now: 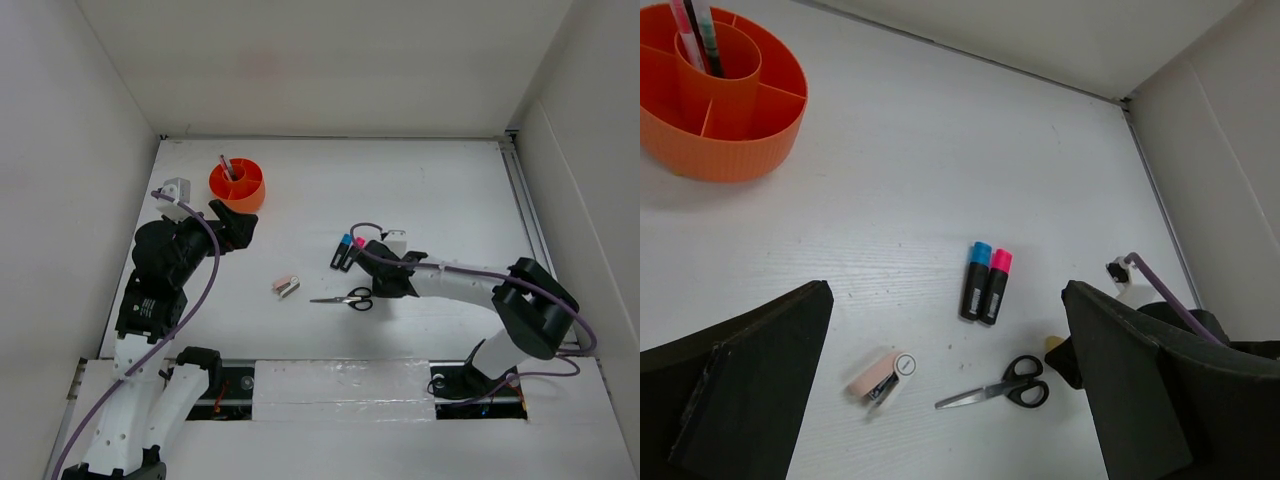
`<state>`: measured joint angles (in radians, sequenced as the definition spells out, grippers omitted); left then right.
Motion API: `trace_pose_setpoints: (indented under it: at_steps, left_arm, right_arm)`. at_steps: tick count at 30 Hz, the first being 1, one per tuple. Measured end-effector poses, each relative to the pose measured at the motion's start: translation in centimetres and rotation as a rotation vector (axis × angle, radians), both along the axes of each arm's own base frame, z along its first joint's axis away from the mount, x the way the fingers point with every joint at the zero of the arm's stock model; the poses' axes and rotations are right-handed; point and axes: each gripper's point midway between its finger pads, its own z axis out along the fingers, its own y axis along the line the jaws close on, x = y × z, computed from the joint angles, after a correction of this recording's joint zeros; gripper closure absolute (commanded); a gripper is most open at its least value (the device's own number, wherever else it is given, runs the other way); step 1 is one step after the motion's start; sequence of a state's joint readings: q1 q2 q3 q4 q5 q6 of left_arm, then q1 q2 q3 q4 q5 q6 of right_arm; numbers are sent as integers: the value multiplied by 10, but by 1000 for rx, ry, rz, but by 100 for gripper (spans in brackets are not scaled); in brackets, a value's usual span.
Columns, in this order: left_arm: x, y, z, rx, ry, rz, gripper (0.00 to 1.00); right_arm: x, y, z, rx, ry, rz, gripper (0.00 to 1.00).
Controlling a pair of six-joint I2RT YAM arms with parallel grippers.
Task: Sort the stationery into containers
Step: Pick up the stationery from the center of the board.
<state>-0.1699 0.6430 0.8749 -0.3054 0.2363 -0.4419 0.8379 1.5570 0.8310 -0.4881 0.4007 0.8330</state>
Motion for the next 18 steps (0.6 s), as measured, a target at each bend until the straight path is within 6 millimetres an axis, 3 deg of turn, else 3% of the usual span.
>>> trace_pose_setpoints:
  at_steps: [7,18]
  left_arm:
    - [-1,-7,-2,-3,4,-43,0]
    - [-5,-47,-13,-53,55,-296,0]
  right_arm:
    - [-21,2,17,-34,-7,100,100]
    - [-29,50,128,276,-344,399,100]
